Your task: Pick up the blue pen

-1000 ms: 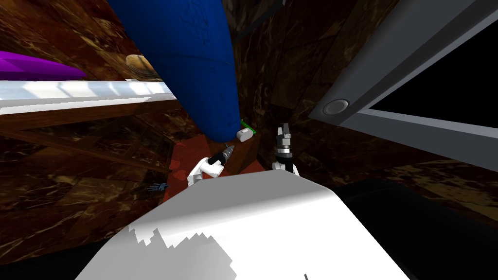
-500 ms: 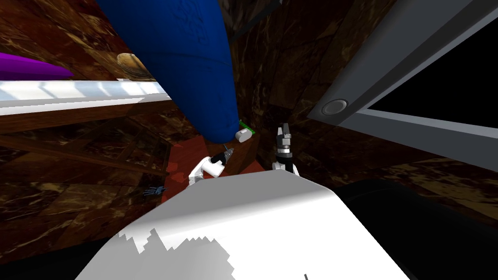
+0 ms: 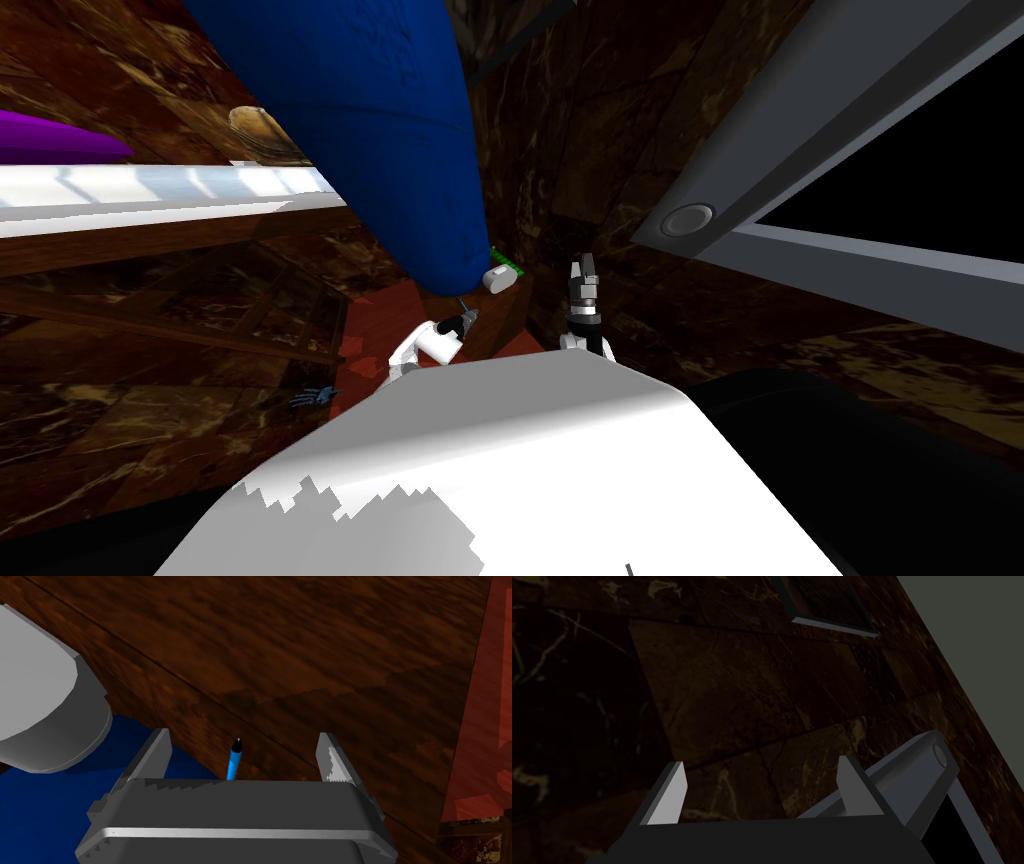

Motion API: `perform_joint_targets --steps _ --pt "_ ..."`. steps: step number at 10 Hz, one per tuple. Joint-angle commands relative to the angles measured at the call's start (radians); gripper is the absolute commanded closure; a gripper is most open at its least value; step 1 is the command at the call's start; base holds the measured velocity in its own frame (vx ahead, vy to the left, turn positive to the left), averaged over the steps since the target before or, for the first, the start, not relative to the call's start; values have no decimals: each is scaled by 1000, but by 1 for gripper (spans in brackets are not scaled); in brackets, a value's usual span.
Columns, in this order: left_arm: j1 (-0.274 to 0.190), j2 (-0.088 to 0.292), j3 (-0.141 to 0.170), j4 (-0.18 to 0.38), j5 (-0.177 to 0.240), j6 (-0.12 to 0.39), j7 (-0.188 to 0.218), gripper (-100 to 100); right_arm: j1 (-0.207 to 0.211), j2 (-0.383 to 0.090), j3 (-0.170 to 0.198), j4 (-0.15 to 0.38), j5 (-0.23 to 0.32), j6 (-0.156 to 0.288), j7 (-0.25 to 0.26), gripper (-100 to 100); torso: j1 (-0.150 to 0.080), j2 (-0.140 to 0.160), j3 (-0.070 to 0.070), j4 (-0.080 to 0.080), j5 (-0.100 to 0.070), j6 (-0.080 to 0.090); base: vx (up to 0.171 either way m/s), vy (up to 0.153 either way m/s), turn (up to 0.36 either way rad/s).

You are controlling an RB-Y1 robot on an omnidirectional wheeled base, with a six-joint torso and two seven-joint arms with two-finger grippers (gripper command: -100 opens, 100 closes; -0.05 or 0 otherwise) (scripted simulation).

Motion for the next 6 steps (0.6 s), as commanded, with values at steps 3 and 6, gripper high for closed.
perform_joint_targets --steps 3,6 --pt "-4 -6 4 29 -1 -16 -3 -100 0 0 0 0 0 0 0 0 0 0 0 0 0 0 0 0 -6" --pt "-9 -20 11 85 -3 -57 -10 -100 0 0 0 0 0 0 0 0 0 0 0 0 0 0 0 -2 -19"
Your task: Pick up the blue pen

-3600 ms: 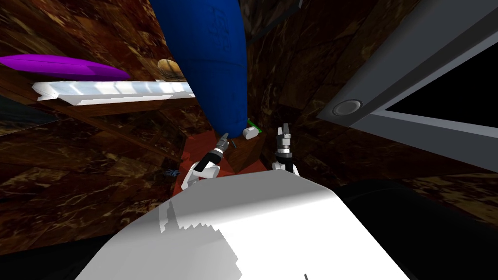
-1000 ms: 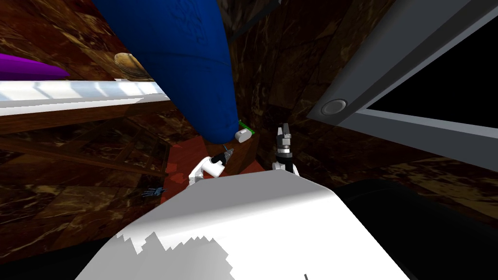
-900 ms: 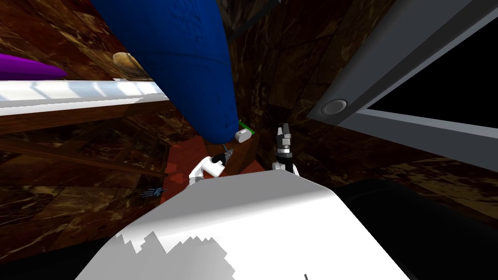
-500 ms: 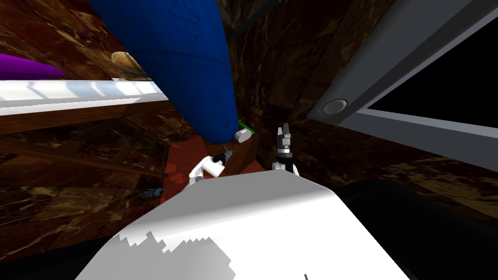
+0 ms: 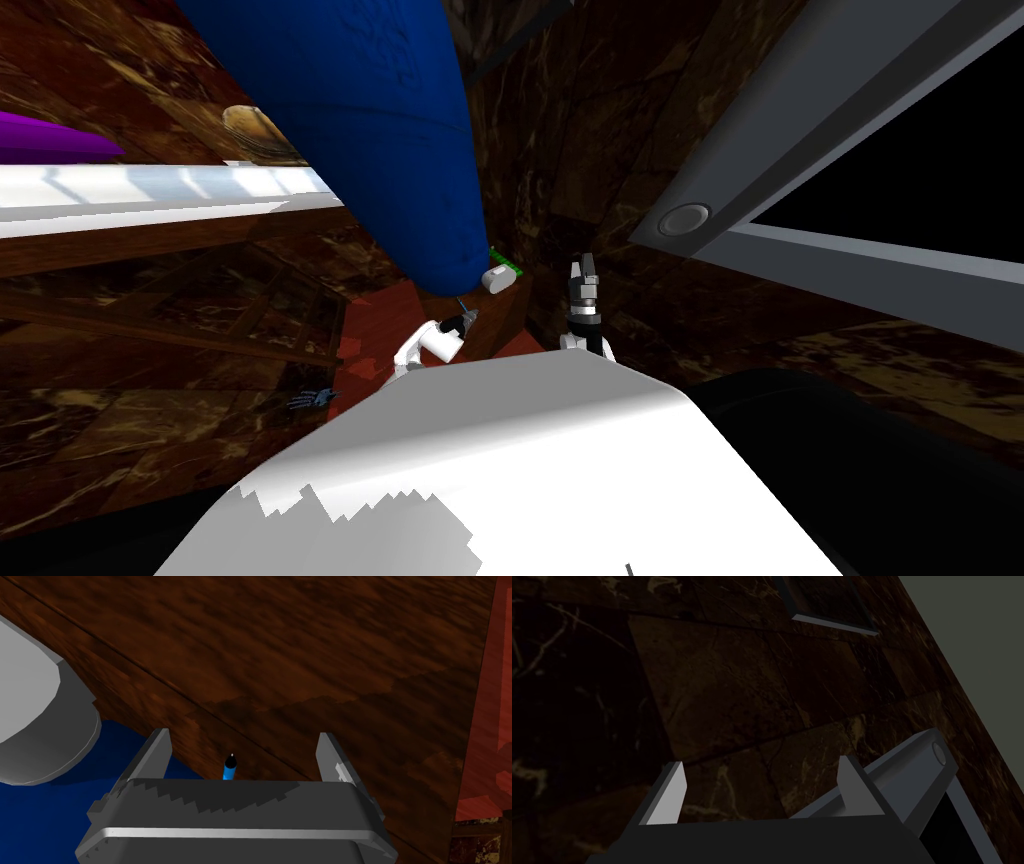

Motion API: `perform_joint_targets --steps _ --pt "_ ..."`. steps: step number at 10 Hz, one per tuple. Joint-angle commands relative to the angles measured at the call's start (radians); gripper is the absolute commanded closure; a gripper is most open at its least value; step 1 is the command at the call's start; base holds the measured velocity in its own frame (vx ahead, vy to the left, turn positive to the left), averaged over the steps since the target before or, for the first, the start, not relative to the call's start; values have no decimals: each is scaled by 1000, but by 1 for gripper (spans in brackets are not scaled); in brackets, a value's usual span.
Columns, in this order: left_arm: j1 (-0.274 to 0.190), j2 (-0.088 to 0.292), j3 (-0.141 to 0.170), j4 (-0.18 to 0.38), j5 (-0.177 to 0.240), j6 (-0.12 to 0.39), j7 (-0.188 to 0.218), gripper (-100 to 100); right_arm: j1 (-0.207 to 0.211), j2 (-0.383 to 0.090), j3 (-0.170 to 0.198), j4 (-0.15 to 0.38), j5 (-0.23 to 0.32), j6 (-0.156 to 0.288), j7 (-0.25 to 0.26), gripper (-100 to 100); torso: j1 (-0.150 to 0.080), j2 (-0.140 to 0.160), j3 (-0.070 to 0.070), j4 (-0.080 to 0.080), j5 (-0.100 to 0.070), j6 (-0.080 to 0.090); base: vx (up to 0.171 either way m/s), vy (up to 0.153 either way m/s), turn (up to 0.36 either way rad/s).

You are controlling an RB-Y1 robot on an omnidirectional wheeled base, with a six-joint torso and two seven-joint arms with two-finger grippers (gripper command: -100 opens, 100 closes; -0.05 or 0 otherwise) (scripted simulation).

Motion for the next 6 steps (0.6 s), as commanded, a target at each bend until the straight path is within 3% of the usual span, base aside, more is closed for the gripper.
perform_joint_targets --steps 1,2,6 --pt "0 0 0 0 0 0 0 -100 0 0 0 0 0 0 0 0 0 0 0 0 0 0 0 0 0" --pt "0 0 0 3 0 -4 0 100 0 0 0 0 0 0 0 0 0 0 0 0 0 0 0 0 0" --pt "-2 -1 0 0 0 -5 -1 100 0 0 0 0 0 0 0 0 1 -1 -1 -1 1 -1 0 0 0"
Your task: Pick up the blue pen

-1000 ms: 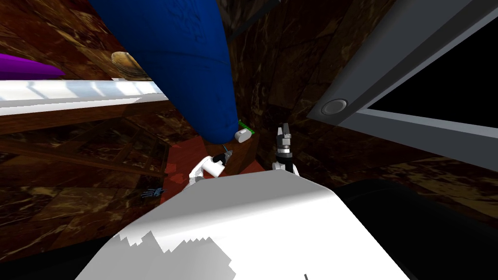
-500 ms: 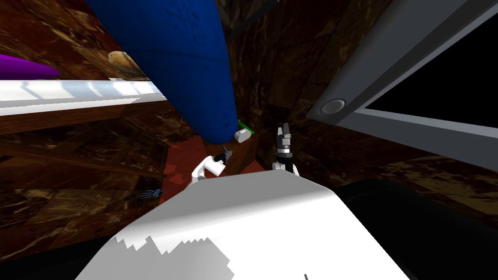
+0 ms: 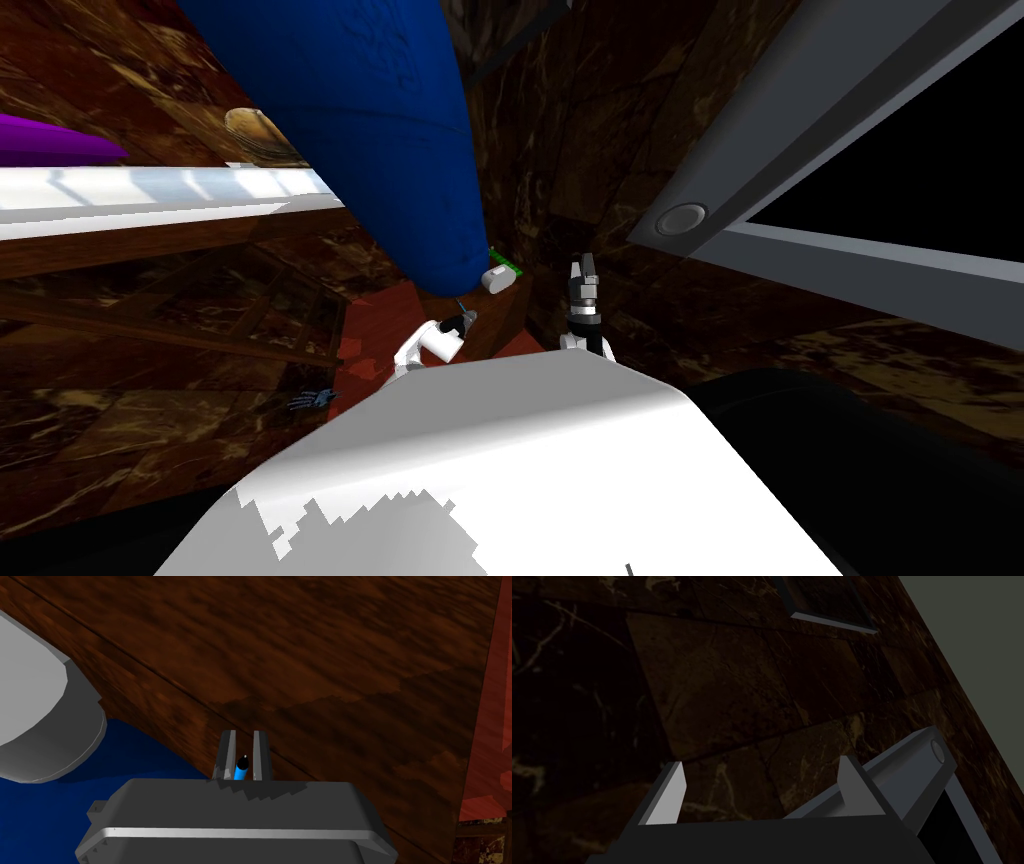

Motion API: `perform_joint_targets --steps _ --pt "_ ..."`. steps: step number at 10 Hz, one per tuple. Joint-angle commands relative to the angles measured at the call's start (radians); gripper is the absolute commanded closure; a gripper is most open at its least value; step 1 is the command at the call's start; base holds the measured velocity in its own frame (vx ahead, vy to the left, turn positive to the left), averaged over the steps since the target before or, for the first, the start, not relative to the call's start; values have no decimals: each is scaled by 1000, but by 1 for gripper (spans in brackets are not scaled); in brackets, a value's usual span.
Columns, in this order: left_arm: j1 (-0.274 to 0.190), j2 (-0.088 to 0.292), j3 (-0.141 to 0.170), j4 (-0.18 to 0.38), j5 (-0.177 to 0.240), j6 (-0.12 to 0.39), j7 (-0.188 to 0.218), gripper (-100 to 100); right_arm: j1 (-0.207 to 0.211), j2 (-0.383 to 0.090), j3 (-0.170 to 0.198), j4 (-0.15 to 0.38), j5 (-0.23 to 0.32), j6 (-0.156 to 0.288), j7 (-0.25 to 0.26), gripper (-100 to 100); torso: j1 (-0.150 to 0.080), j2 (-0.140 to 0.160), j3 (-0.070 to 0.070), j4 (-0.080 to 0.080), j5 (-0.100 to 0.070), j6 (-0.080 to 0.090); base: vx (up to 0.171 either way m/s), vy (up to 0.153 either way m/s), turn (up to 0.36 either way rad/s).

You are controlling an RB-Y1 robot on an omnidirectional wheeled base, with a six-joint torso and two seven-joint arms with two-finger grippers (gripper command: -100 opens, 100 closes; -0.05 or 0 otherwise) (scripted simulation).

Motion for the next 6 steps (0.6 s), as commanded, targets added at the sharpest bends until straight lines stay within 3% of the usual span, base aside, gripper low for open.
perform_joint_targets --steps 1,2,4,5,6 --pt "0 0 0 0 0 0 0 0 0 0 0 0 0 0 0 0 0 0 0 0 0 0 0 0 0" --pt "5 10 -4 -35 3 28 5 100 0 0 0 0 0 0 0 0 0 0 0 0 0 0 7 -1 14" --pt "8 17 -8 -64 5 48 8 100 0 0 0 0 0 0 0 0 0 0 0 0 0 0 2 -2 23" --pt "4 13 -7 -49 4 39 6 100 0 0 0 0 0 0 0 0 0 0 0 0 0 0 0 0 0" --pt "3 13 -8 -51 4 42 6 0 0 0 0 0 0 0 0 0 0 0 0 0 0 0 0 0 0"
